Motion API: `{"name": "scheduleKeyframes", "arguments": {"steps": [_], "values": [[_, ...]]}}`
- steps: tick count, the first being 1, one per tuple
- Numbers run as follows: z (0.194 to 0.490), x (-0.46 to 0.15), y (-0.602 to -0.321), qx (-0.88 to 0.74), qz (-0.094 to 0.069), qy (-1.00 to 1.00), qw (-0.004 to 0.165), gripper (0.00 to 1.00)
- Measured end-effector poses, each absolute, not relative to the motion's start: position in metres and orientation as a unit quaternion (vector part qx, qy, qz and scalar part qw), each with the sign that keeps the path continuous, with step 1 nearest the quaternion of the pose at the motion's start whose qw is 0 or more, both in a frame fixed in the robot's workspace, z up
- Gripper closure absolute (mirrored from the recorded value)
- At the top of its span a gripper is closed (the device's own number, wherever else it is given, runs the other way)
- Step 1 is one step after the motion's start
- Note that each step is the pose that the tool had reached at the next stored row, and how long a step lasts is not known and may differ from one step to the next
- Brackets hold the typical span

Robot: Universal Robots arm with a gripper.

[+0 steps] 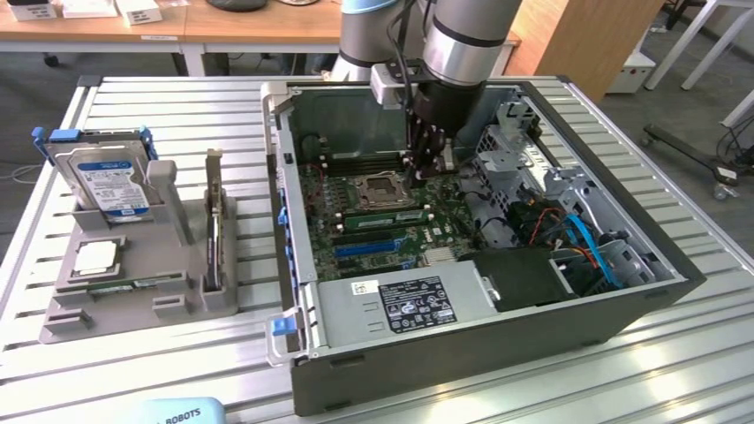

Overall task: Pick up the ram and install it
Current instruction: 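Press down the ram until it locks into place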

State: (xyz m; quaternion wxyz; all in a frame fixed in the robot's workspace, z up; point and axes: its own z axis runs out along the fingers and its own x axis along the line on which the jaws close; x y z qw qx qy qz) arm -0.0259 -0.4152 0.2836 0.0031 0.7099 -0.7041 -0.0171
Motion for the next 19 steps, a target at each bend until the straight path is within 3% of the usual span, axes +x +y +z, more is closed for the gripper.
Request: {"name": "scheduleKeyframes", "arguments": {"steps": [11,19], "values": [[0.2836,-0.0251,-0.4114,0.710,-0.002,-0.704,0.019,0.90],[0.2836,-0.0239,-0.4113,0.710,-0.001,-0.704,0.019,0.90]]}}
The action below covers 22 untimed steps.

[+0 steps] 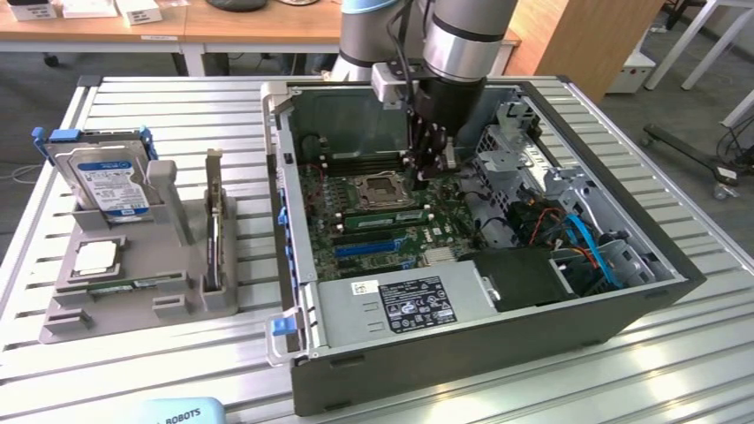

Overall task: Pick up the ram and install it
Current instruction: 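Press down the ram until it locks into place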

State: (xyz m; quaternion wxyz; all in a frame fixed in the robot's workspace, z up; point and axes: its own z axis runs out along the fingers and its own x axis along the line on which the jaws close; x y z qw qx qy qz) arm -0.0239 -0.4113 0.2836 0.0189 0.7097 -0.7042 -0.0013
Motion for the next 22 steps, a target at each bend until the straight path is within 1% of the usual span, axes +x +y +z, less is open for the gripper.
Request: {"name": "scheduleKeyframes", "arguments": {"steps": [22], "values": [[0.284,0.000,-0.411,0.710,-0.001,-0.704,0.019,0.90]]}}
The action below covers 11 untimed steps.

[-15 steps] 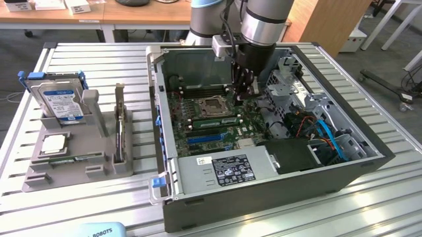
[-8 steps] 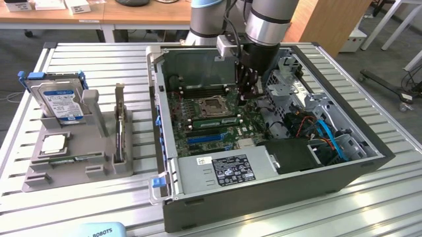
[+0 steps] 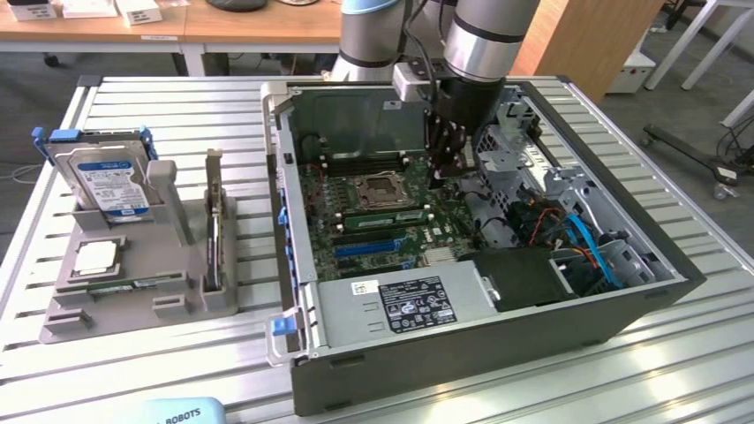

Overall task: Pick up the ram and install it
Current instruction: 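Press down the ram until it locks into place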

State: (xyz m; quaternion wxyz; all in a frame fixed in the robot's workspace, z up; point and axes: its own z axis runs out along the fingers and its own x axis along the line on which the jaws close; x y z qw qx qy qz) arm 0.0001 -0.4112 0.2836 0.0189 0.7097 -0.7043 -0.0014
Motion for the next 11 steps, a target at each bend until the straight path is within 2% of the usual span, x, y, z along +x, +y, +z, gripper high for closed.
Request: {"name": "scheduleKeyframes", "arguments": {"steps": [11], "values": [[0.272,0.000,-0.411,0.710,-0.001,-0.704,0.019,0.90]]}}
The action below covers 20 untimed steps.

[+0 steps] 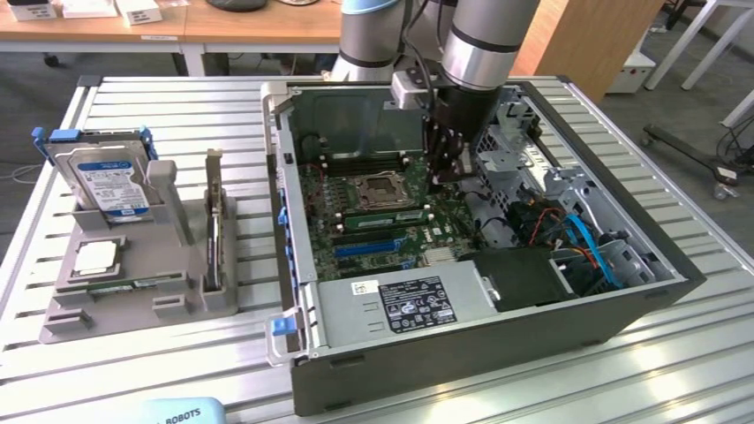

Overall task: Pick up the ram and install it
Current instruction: 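Press down the ram until it locks into place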

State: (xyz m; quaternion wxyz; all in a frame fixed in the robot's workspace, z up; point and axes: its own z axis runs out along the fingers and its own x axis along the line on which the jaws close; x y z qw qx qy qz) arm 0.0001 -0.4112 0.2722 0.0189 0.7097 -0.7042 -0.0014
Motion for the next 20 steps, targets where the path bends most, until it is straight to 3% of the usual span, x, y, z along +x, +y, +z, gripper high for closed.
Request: {"name": "scheduleKeyframes", "arguments": {"steps": [20], "values": [[0.254,0.000,-0.411,0.710,-0.001,-0.704,0.019,0.90]]}}
